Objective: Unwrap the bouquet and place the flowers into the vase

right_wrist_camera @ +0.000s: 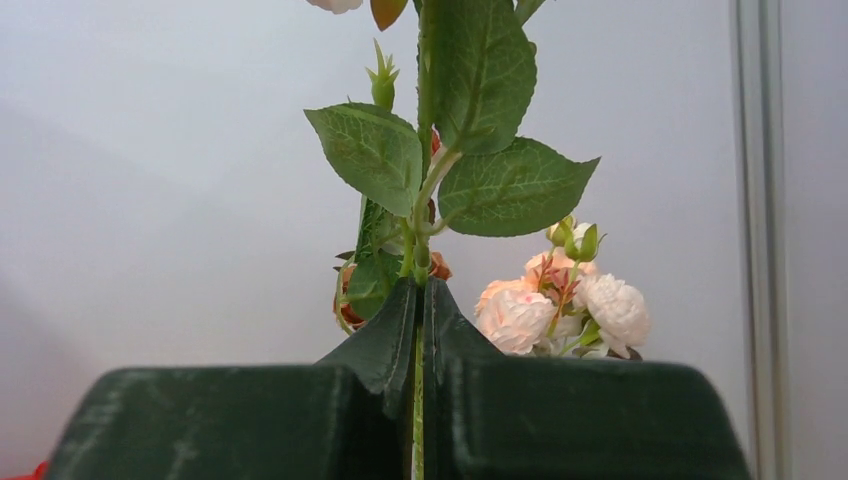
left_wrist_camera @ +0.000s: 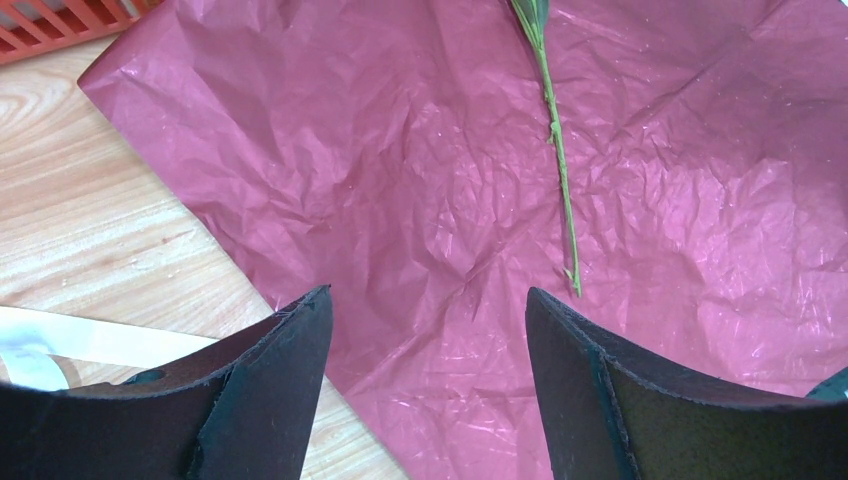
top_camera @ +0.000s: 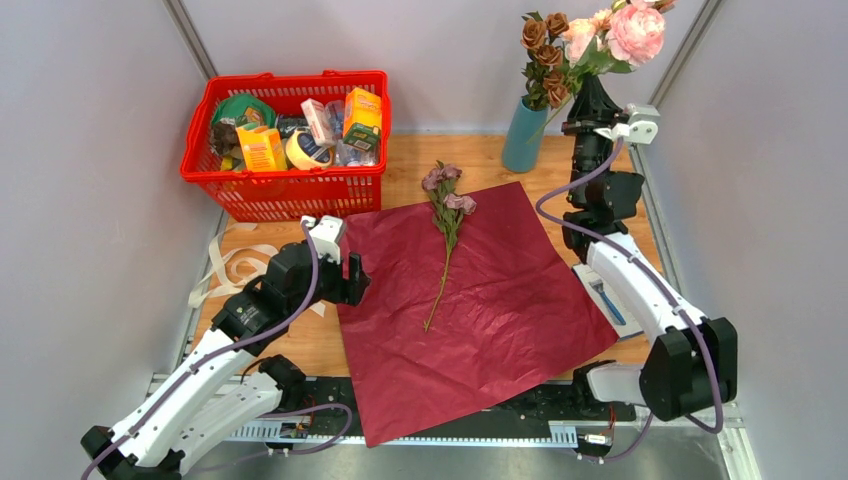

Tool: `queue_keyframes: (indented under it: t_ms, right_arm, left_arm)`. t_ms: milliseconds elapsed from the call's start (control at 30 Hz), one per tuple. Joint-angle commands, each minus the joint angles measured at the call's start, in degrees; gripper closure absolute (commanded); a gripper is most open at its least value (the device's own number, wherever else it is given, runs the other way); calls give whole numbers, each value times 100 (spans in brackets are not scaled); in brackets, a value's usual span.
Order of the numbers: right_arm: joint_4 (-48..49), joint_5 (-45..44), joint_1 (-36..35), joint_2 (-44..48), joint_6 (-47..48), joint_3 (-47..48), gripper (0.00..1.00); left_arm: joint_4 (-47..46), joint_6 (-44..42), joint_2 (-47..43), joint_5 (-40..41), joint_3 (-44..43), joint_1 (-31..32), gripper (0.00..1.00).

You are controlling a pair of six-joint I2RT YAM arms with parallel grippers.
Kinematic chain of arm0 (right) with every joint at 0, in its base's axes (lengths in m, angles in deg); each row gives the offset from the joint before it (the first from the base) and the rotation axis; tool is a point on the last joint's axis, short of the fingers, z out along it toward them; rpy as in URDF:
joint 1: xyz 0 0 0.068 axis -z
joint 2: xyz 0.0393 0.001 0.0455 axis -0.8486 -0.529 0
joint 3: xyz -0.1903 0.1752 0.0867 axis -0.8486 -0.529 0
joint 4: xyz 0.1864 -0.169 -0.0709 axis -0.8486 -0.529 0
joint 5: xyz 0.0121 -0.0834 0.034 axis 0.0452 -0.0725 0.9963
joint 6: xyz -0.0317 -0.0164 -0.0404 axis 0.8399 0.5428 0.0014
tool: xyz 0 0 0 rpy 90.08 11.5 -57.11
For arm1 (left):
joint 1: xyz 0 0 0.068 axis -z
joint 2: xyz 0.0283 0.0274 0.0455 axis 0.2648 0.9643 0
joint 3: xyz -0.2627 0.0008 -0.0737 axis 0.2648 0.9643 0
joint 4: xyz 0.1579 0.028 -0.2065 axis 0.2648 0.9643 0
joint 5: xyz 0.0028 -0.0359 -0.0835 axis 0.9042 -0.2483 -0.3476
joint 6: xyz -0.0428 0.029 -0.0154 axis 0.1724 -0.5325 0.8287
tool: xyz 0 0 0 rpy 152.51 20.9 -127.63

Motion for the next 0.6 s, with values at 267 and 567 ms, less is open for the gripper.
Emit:
queue_keyframes:
  t_ms: [267,567]
  right_arm:
    - [1450,301,506,-778,508,666,100]
    - [1731,495,788,-1367,288,1000,100]
  left_arm:
    - [-143,-83,-7,-12,-10,14,21]
    - [-152,-101,19,-12,-19,22,21]
